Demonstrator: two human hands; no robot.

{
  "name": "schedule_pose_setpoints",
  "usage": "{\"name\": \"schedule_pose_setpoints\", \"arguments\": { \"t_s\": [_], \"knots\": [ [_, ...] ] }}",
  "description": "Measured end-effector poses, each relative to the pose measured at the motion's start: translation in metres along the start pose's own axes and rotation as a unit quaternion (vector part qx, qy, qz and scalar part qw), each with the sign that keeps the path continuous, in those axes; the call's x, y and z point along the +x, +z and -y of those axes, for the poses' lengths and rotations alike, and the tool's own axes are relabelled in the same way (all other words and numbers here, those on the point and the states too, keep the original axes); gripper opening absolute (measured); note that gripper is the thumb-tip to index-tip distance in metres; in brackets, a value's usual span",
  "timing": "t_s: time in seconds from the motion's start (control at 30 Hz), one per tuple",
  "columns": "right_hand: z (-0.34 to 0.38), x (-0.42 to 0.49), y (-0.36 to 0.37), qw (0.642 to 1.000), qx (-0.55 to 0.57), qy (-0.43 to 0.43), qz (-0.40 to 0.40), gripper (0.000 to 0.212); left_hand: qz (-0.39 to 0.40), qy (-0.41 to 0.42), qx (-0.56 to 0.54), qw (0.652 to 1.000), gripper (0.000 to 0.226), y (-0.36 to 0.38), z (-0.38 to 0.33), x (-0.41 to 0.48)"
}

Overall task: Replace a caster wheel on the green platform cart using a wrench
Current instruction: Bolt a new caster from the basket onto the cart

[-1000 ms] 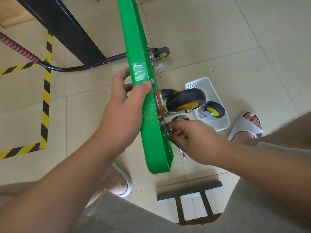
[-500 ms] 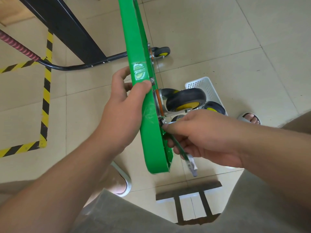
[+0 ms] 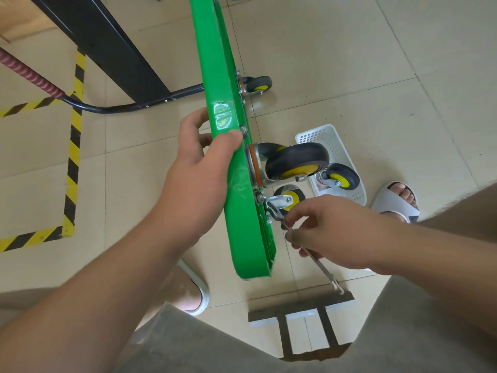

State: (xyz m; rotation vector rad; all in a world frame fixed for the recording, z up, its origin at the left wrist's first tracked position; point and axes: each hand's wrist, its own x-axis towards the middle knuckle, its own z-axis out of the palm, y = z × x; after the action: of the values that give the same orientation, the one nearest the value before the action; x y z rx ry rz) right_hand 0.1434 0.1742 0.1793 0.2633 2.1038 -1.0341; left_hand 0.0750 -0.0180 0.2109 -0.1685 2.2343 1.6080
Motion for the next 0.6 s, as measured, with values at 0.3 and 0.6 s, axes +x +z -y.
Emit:
{"name": "schedule_pose_setpoints", "arguments": {
  "t_s": [0.3, 0.6],
  "knots": [
    [-0.008, 0.025, 0.003, 0.986, -0.123, -0.081, -0.075, 0.027, -0.005, -0.004, -0.003, 1.000, 0.044, 0.001, -0.001, 0.000],
    [-0.011, 0.040, 0.023, 0.984, -0.052, -0.125, -0.115, 0.022, -0.005, -0.002, -0.003, 1.000, 0.044, 0.001, -0.002, -0.002]
  ]
}}
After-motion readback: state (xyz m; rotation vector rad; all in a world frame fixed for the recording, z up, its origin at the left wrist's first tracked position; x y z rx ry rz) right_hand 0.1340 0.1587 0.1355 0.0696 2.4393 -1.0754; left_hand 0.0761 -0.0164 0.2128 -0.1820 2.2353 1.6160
